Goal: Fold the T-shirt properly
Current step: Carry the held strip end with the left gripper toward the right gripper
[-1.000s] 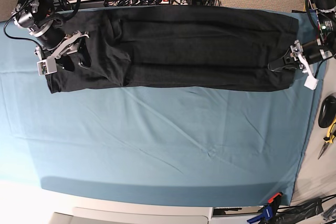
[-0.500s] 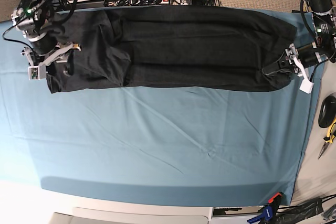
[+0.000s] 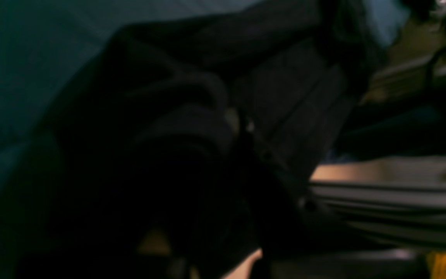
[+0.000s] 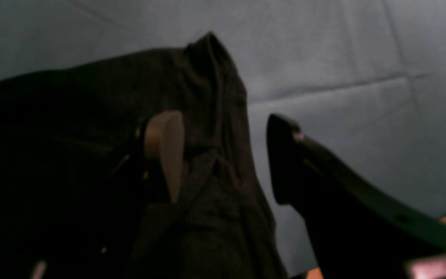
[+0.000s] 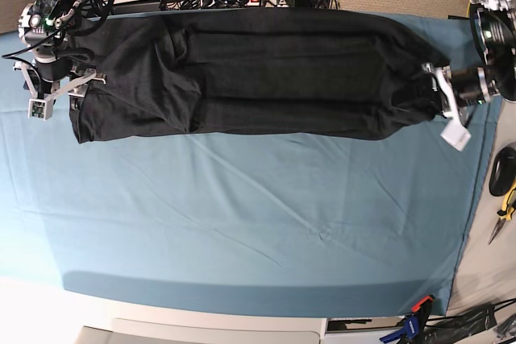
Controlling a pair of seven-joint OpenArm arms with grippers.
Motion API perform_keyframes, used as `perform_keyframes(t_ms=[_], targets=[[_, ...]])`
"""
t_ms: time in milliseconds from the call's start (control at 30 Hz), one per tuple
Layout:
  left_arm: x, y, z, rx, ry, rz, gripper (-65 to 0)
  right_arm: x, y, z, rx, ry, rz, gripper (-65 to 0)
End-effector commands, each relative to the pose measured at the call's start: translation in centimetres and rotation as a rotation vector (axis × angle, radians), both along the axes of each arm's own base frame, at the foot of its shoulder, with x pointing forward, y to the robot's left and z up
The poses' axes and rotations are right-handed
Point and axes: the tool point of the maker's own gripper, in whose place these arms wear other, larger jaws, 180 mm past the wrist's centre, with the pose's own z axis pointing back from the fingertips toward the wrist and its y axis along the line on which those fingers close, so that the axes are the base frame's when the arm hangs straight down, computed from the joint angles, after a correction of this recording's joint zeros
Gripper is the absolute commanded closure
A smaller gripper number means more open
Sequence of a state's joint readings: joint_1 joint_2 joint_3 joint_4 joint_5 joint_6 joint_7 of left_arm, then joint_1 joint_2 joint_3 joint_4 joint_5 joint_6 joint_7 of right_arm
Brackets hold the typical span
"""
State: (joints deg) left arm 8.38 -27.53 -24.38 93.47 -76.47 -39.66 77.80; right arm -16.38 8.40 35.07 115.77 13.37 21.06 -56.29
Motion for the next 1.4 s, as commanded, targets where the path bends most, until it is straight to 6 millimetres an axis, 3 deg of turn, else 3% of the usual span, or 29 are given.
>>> perform_keyframes(t_ms=[0,167,400,733,1067,1367], targets=[[0.7,-0.5,1.6,-0.005,-0.075,-0.003,0.0,0.6,-0.4,1.5,-0.030,-0.049,0.006,-34.0],[0.3,-4.3,1.7,-0.026,-0.135,-0.002,0.0,0.6,-0.5,1.5,-0.030,-0.049,0.002,-34.0],[0.3,-13.1,0.7,-0.080,-0.149,-0.145,0.0,0.5,-0.6,1.4,-0.029,-0.046,0.002,-34.0],[2.3,-22.9,2.7,-0.087,-0.258,-0.307,0.0,0.2,-0.6,1.1,-0.027,-0.030,-0.001,-33.9],[2.5,-28.0,4.0,-0.165,-0.261,-0.339,0.0,0.2,-0.6,1.1,-0.028,-0.029,0.000,-34.0],[2.3,-29.5,4.5,-0.208,-0.250,-0.341,0.0,-0.1,-2.2,1.7,-0.095,-0.046,-0.068,-33.9]])
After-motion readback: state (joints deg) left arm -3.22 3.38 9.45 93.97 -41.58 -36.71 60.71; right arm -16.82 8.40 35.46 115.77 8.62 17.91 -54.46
